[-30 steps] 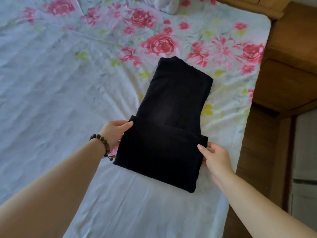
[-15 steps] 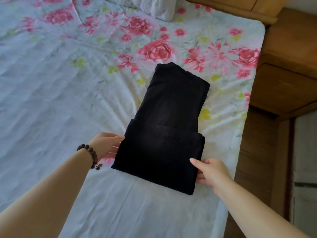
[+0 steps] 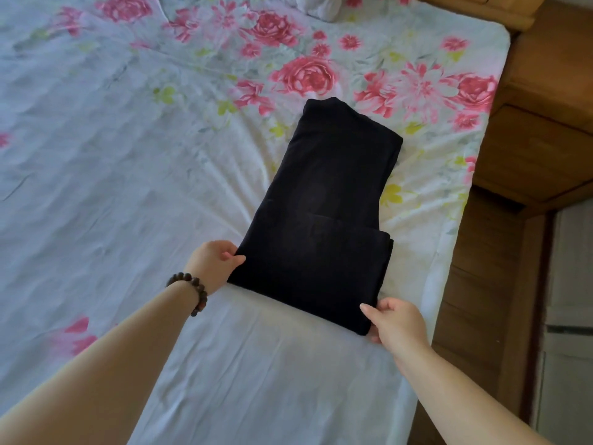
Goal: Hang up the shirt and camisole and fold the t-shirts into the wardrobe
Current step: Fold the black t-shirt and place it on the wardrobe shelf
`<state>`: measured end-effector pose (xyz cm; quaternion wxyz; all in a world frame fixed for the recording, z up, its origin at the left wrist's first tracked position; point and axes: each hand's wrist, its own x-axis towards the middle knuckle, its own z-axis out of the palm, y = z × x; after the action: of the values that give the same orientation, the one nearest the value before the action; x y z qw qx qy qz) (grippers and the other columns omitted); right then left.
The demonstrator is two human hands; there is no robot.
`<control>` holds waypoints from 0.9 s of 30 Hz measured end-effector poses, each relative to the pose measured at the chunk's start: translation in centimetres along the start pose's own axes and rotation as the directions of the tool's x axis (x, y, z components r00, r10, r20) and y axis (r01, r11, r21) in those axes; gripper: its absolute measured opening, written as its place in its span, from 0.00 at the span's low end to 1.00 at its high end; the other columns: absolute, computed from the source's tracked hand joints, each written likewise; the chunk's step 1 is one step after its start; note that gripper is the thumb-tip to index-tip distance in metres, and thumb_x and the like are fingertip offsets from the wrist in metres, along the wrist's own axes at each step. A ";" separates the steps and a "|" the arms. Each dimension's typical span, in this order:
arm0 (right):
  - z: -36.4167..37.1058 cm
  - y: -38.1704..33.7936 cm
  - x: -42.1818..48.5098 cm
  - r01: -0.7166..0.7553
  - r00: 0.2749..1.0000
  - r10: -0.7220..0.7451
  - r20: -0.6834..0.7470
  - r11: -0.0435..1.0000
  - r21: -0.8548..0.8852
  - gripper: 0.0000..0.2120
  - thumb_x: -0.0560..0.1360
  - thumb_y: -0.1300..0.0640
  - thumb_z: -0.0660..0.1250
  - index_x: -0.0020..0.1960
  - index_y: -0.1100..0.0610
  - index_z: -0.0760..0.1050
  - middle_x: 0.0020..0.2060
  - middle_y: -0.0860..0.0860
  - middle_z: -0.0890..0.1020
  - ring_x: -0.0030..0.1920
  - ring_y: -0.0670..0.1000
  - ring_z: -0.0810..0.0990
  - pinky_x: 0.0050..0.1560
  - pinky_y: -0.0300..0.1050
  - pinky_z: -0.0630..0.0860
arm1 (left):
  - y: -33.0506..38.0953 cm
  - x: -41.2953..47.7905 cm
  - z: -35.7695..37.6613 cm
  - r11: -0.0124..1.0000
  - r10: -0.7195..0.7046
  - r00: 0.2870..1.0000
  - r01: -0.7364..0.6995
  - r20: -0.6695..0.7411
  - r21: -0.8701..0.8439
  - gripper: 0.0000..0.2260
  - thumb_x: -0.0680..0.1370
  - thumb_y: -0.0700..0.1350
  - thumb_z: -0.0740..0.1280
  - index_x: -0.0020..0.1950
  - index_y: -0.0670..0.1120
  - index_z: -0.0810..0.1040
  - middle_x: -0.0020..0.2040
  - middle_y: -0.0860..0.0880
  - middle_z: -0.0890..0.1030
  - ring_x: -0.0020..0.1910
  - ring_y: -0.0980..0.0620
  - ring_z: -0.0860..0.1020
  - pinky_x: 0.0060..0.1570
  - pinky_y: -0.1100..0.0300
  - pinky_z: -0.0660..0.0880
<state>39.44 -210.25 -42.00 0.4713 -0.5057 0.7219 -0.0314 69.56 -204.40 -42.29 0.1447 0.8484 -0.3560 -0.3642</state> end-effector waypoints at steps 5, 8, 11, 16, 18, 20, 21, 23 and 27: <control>0.9 0.9 -2.1 0.586 0.712 -0.691 -0.125 0.683 -0.436 0.16 0.71 0.53 0.73 0.56 0.58 0.77 0.50 0.50 0.80 0.49 0.48 0.78 0.47 0.32 0.72 | -1.1 -2.6 0.7 0.798 0.587 0.764 -0.492 -0.268 0.347 0.10 0.78 0.50 0.61 0.50 0.50 0.82 0.45 0.52 0.82 0.43 0.50 0.79 0.47 0.56 0.75; 2.5 2.4 -1.8 0.673 0.593 -0.796 0.119 0.409 -0.616 0.23 0.68 0.52 0.76 0.60 0.59 0.79 0.59 0.53 0.80 0.60 0.52 0.79 0.61 0.45 0.73 | -2.8 -2.8 2.5 0.538 0.743 0.669 -0.617 0.022 0.574 0.14 0.74 0.51 0.69 0.59 0.51 0.81 0.57 0.53 0.82 0.58 0.49 0.79 0.61 0.49 0.72; 3.8 3.4 -1.2 0.620 0.624 -0.743 0.242 0.284 -0.731 0.30 0.63 0.55 0.79 0.63 0.61 0.76 0.62 0.56 0.78 0.63 0.54 0.77 0.61 0.52 0.73 | -3.7 -2.1 3.3 0.476 0.676 0.727 -0.555 0.119 0.682 0.26 0.66 0.42 0.76 0.64 0.51 0.78 0.63 0.52 0.79 0.63 0.50 0.77 0.63 0.46 0.71; 4.1 3.6 -0.3 0.634 0.585 -0.777 0.235 0.257 -0.729 0.33 0.55 0.68 0.81 0.59 0.65 0.78 0.57 0.60 0.81 0.57 0.56 0.81 0.56 0.52 0.78 | -2.7 -1.1 2.8 0.503 0.666 0.746 -0.474 0.025 0.723 0.22 0.65 0.40 0.78 0.58 0.49 0.82 0.57 0.52 0.82 0.58 0.49 0.80 0.60 0.46 0.73; 3.6 2.7 -0.6 0.661 0.586 -0.777 0.229 0.295 -0.690 0.29 0.55 0.66 0.82 0.56 0.62 0.81 0.54 0.57 0.83 0.54 0.52 0.83 0.51 0.47 0.79 | -2.2 -1.1 2.2 0.569 0.667 0.745 -0.519 0.011 0.638 0.15 0.69 0.41 0.75 0.55 0.50 0.83 0.52 0.53 0.84 0.54 0.49 0.81 0.60 0.48 0.72; 2.1 0.9 -1.4 0.672 0.660 -0.720 0.214 0.439 -0.596 0.23 0.65 0.64 0.77 0.59 0.58 0.80 0.57 0.52 0.82 0.55 0.48 0.82 0.51 0.39 0.78 | -1.5 -1.2 0.8 0.745 0.563 0.826 -0.492 -0.029 0.450 0.09 0.76 0.43 0.68 0.56 0.52 0.80 0.48 0.54 0.83 0.51 0.49 0.78 0.59 0.54 0.70; 1.0 -0.4 -1.8 0.654 0.725 -0.647 0.235 0.540 -0.530 0.20 0.72 0.63 0.70 0.64 0.55 0.77 0.60 0.50 0.80 0.55 0.45 0.82 0.51 0.35 0.76 | -1.0 -1.4 -0.1 0.813 0.500 0.865 -0.457 -0.032 0.360 0.08 0.79 0.44 0.65 0.56 0.52 0.79 0.46 0.54 0.81 0.49 0.51 0.76 0.56 0.57 0.71; -1.5 -2.2 -2.1 0.602 0.799 -0.515 0.311 0.674 -0.429 0.19 0.80 0.59 0.58 0.69 0.50 0.71 0.60 0.47 0.80 0.44 0.40 0.80 0.43 0.27 0.72 | 0.4 -1.4 -1.9 0.882 0.428 0.904 -0.416 -0.006 0.221 0.07 0.79 0.45 0.64 0.53 0.52 0.80 0.43 0.55 0.81 0.44 0.54 0.77 0.49 0.60 0.74; -6.4 -7.5 -1.4 0.558 0.797 -0.417 0.438 0.785 -0.269 0.17 0.80 0.59 0.59 0.67 0.48 0.72 0.54 0.43 0.80 0.52 0.43 0.79 0.53 0.34 0.74 | 4.8 -0.6 -5.6 0.920 0.391 0.919 -0.392 -0.052 -0.013 0.04 0.77 0.42 0.67 0.47 0.51 0.81 0.42 0.57 0.81 0.42 0.60 0.78 0.43 0.68 0.70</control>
<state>40.20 -215.56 -33.64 0.4599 -0.7568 0.4576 0.0797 70.89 -207.37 -35.68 0.2328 0.7670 -0.5105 -0.3112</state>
